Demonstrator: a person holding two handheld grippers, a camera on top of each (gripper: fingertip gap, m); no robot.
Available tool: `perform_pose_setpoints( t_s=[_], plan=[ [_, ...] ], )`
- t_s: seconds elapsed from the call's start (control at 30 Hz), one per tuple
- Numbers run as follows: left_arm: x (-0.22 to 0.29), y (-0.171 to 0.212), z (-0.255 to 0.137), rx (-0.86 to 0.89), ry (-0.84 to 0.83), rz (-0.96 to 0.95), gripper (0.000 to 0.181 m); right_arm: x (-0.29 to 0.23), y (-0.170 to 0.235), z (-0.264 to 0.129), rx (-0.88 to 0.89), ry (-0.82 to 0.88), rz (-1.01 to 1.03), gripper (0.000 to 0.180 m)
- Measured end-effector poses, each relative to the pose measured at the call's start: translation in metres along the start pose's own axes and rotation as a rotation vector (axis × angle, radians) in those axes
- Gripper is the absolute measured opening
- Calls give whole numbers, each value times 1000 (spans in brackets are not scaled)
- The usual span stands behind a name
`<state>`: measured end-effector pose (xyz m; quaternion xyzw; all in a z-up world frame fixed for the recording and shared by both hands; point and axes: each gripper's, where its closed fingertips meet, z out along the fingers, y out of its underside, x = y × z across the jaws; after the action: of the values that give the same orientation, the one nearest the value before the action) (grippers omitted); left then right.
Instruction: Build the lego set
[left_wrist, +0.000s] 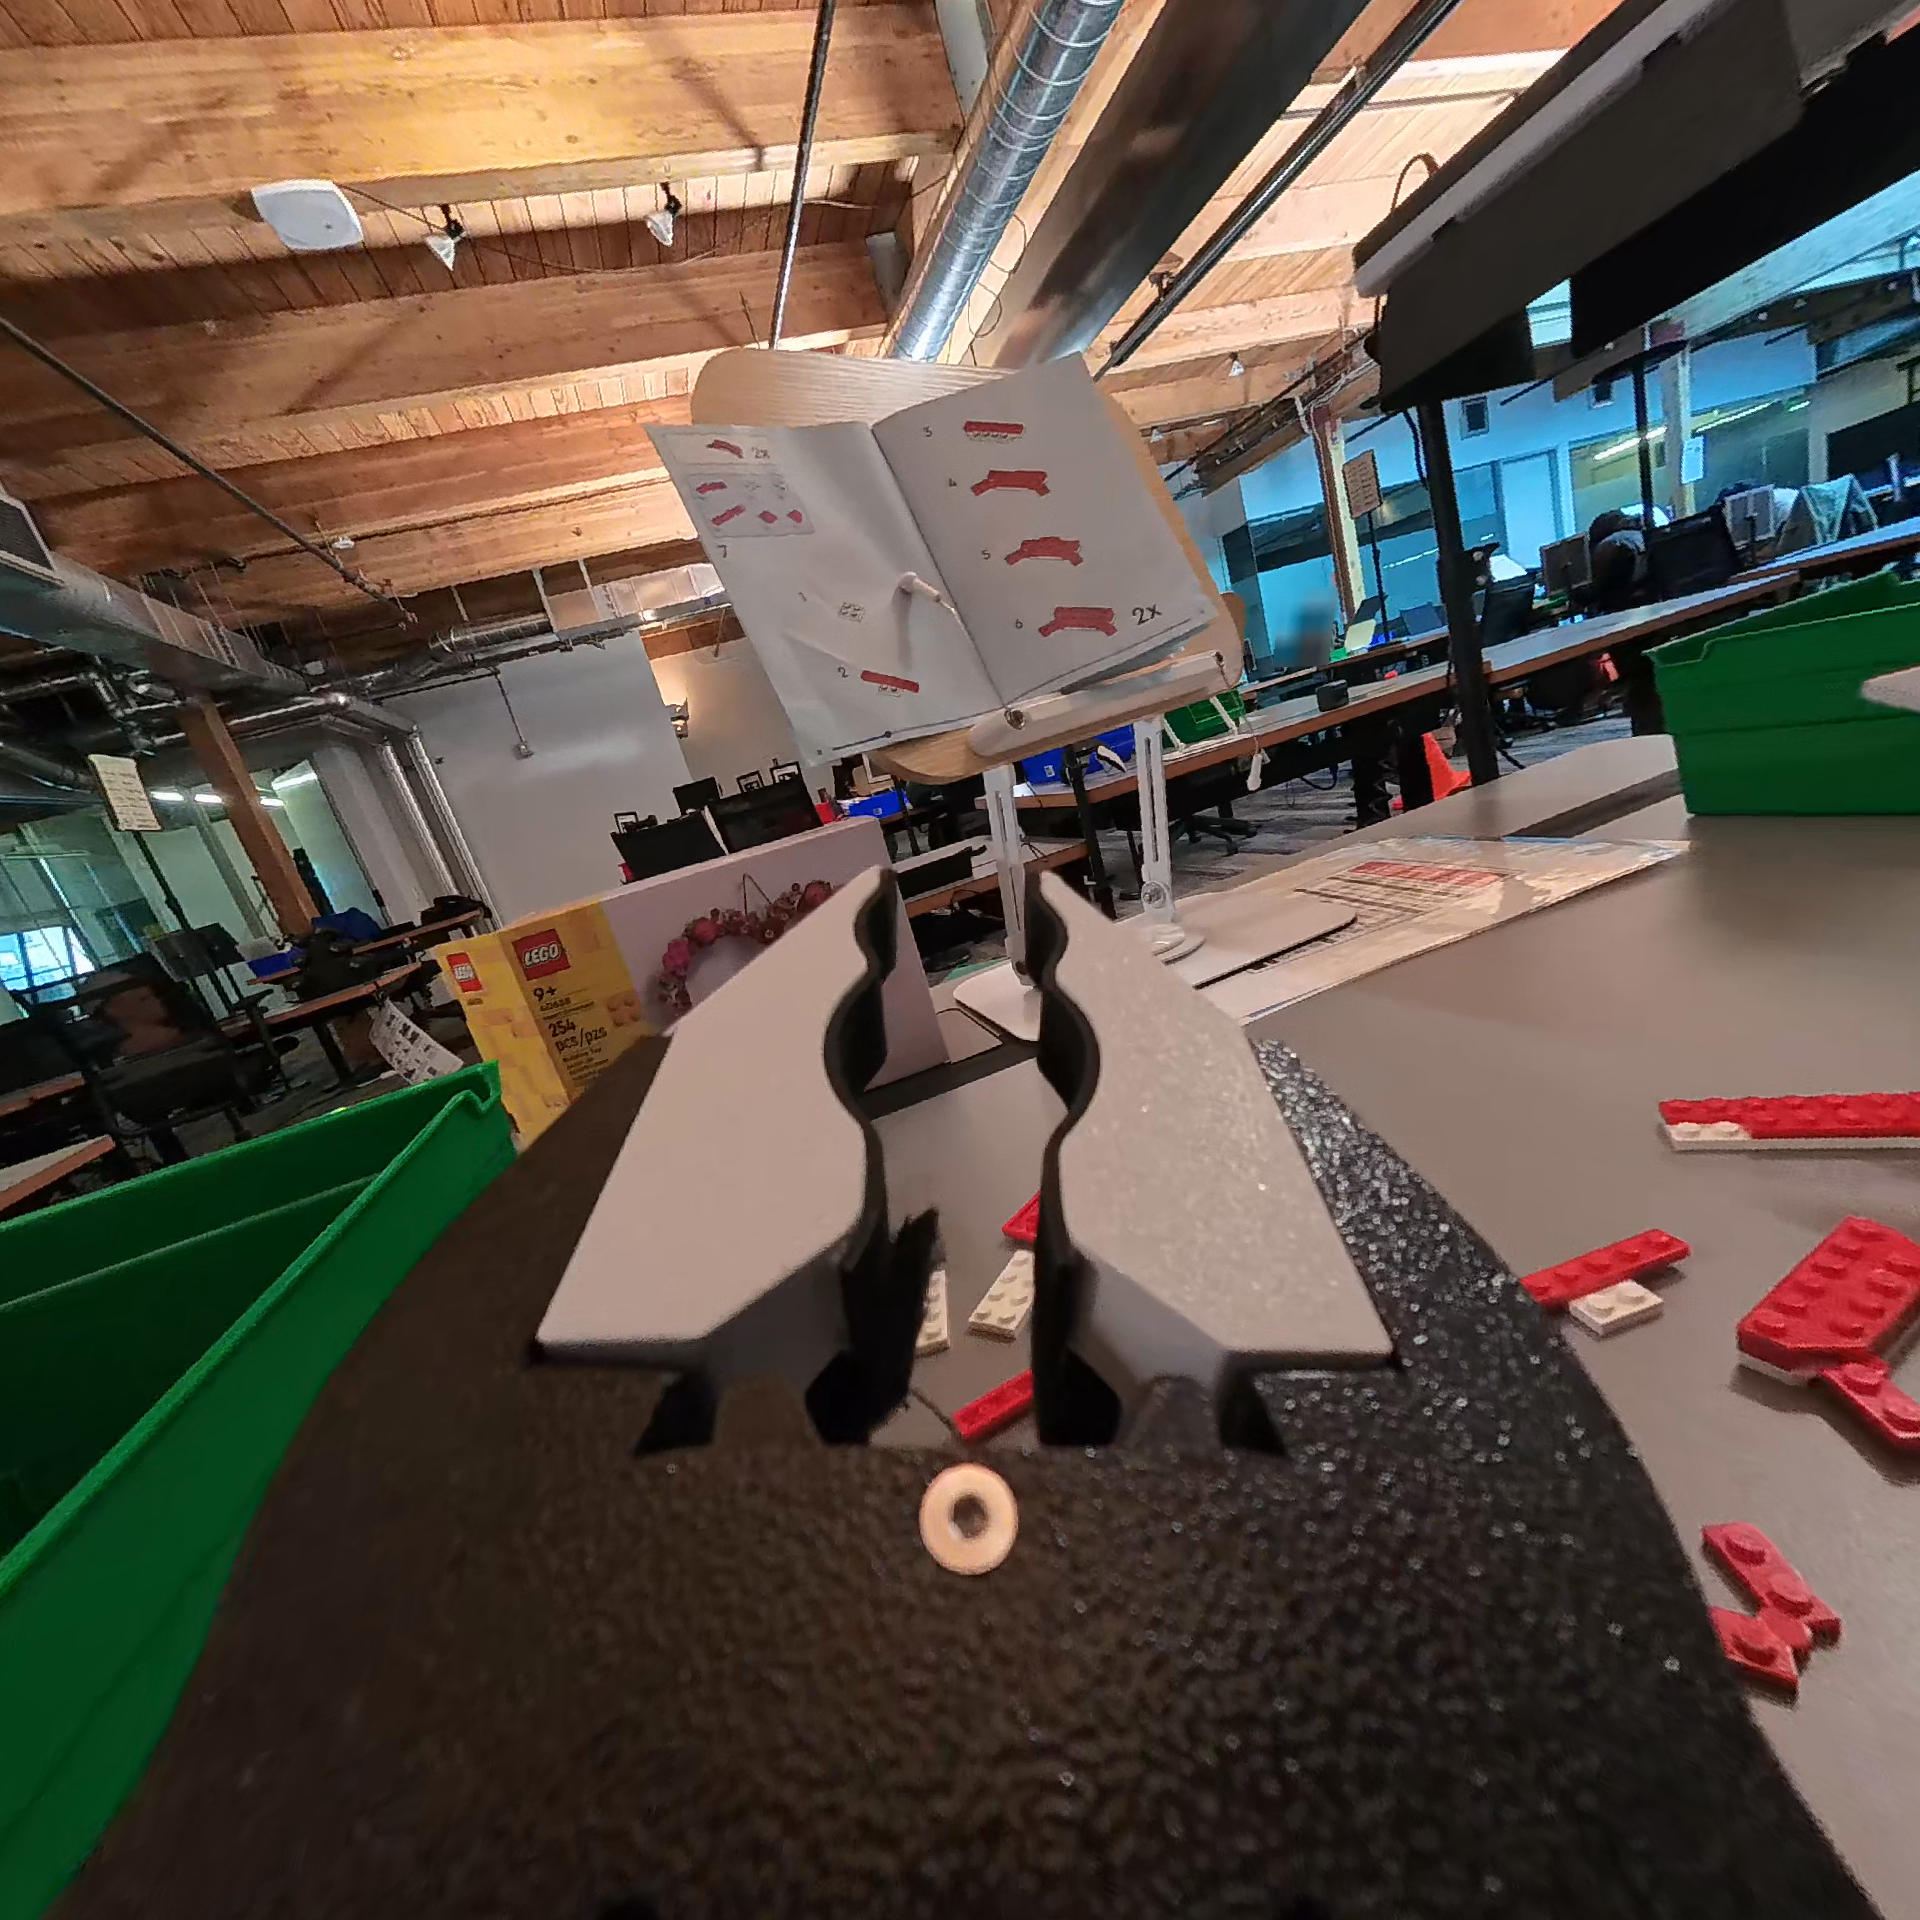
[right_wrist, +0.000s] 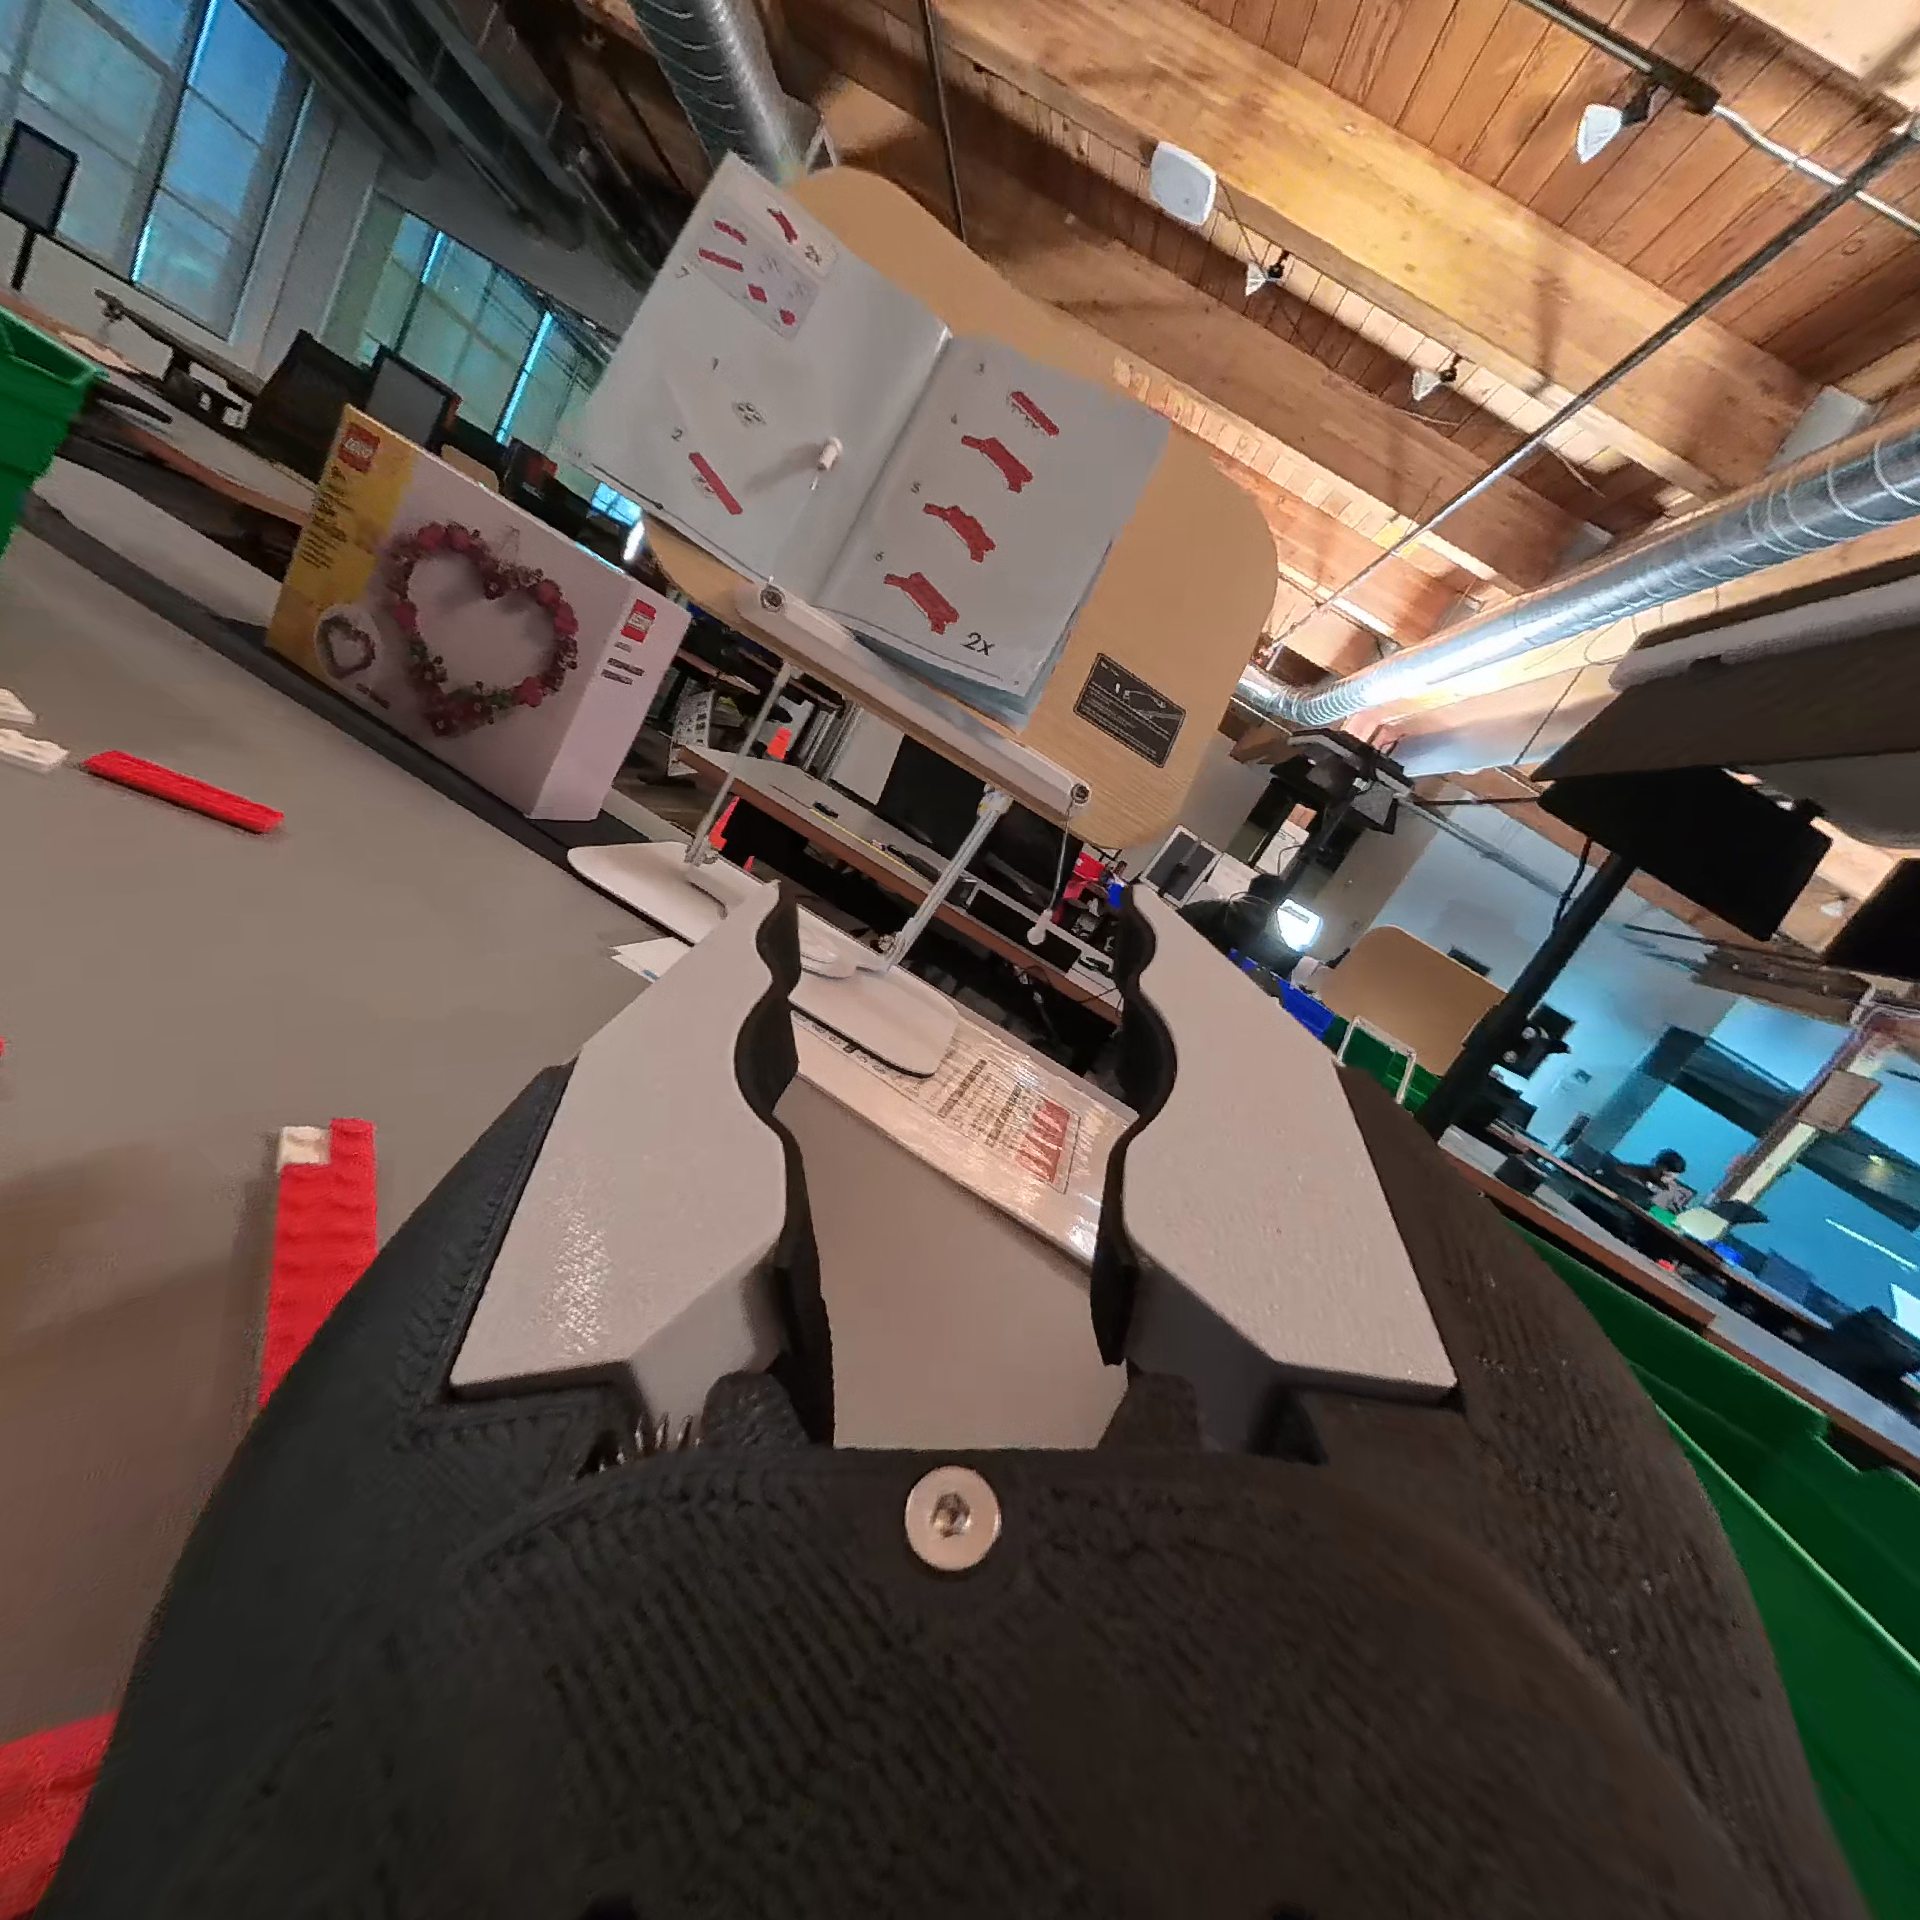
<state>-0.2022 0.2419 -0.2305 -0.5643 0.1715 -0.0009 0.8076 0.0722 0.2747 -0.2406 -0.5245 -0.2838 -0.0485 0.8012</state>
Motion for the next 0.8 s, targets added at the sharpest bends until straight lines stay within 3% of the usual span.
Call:
perform_pose_setpoints(
  t_s=[0.8],
  plan=[
    [9, 1, 1, -7, 30, -43, 18, -17, -6, -5, -4, -52, 74, 55]
  ],
)
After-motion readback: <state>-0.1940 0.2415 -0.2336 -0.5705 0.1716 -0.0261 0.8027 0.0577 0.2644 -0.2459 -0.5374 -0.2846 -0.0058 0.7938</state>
